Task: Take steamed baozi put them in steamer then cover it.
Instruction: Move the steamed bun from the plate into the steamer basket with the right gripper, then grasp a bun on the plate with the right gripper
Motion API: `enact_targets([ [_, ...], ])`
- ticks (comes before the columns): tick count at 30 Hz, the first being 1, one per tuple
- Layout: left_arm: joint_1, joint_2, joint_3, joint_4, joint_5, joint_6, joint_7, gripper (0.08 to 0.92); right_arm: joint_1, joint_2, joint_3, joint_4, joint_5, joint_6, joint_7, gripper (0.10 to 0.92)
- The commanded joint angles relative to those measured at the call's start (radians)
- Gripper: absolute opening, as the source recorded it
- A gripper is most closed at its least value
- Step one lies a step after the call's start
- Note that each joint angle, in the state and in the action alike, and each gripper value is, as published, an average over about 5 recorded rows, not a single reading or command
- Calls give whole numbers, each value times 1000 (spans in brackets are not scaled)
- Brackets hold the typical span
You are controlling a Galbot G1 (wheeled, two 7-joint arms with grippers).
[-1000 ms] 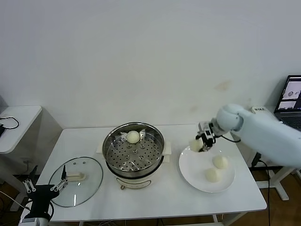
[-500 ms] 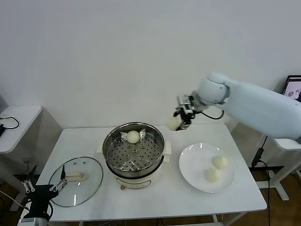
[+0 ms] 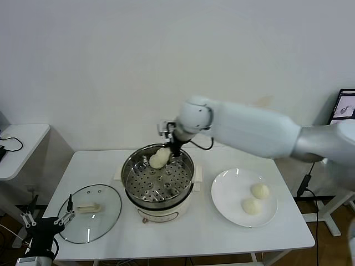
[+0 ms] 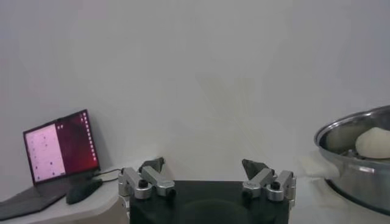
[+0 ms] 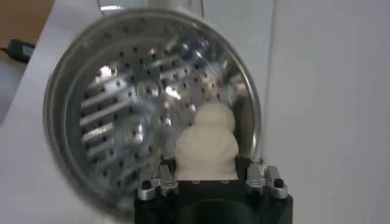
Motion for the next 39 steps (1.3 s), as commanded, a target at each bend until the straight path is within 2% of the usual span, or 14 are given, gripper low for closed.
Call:
enact_targets([
  [1,-1,0,-3,3,0,-1,0,823,-70,155,-13,-81,35,-56,43,602],
  [19,-6,0,-14,12,-2,-4,0,823,-145,271,8,-248,-25,-69,63,603],
  [21,-5,-1,-15,10,-2,-4,0,823,-144,272,7,-252,-34,-71,61,615],
  [24,-4,-2,-16,8,-2,-4,0,823,-139,265,6,-247,-40,-75,50,675],
  [30,-2,-2,-16,5,-1,-4,1,823,-97,202,4,-172,-42,-74,-7,810],
  [39,-5,5,-17,5,1,0,2,823,100,-71,-22,86,-30,-17,-151,823],
])
